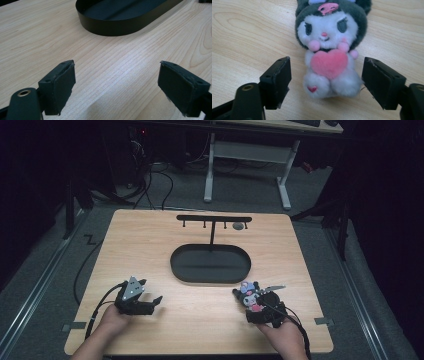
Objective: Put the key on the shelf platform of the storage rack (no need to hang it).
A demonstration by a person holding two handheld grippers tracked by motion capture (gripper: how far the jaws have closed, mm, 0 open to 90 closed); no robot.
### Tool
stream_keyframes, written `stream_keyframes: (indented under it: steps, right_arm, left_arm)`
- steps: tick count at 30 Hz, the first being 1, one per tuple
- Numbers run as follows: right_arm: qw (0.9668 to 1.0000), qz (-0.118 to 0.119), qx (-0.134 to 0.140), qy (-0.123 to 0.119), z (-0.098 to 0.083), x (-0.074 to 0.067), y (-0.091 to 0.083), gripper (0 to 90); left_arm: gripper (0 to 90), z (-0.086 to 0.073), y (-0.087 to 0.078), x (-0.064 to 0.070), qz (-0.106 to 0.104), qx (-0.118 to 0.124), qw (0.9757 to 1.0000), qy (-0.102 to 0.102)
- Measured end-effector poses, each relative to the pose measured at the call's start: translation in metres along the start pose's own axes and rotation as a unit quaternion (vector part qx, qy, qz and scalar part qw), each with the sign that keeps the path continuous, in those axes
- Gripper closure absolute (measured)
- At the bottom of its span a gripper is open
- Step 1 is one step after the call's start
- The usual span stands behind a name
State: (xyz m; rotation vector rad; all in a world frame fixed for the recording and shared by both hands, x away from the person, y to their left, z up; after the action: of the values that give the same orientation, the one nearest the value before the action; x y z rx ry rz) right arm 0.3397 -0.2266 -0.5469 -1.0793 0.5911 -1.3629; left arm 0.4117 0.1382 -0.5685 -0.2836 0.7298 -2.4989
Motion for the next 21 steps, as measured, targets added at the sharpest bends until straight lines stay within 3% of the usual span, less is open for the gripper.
stream_keyframes:
  steps: [4,5,6,8,15,21]
  right_arm:
    - [1.0000,-0.006,0.000,0.007,0.004,0.000,0.006,25.5]
    - [0.9998,-0.016,0.013,0.005,0.006,0.002,0.009,31.8]
    - [0.9998,-0.016,0.013,0.005,0.006,0.002,0.009,31.8]
    - [0.9999,-0.008,-0.002,0.009,0.003,0.001,0.015,39.0]
    - [0.9999,-0.004,-0.012,-0.012,0.003,-0.002,0.016,45.4]
    - [0.9998,0.004,-0.018,-0.012,0.005,-0.002,0.011,47.6]
  left_arm:
    - [15.4,0.000,0.000,0.000,-0.001,0.000,1.0000,0.000]
    - [15.5,0.000,0.000,0.000,-0.001,0.000,1.0000,0.000]
    - [15.5,0.000,0.000,0.000,-0.001,0.000,1.0000,0.000]
    - [15.4,0.000,0.000,0.000,-0.001,0.000,1.0000,0.000]
    - [15.4,0.000,0.000,0.000,0.000,0.000,1.0000,0.001]
    - [15.4,0.000,0.000,0.001,0.001,-0.002,1.0000,0.002]
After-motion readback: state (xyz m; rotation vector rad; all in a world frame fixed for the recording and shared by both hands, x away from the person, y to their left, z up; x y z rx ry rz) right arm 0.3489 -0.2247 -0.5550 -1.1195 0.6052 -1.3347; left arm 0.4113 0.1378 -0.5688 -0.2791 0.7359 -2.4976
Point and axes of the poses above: each handheld gripper's, and its own axes: y roughly forward along the jaws, z roughly out of its top, x roughly to its right, the point moved 8 cm from there along y, roughly forward along the jaws, and after that the axes turned 14 degrees about -z, right-handed, at the moved point
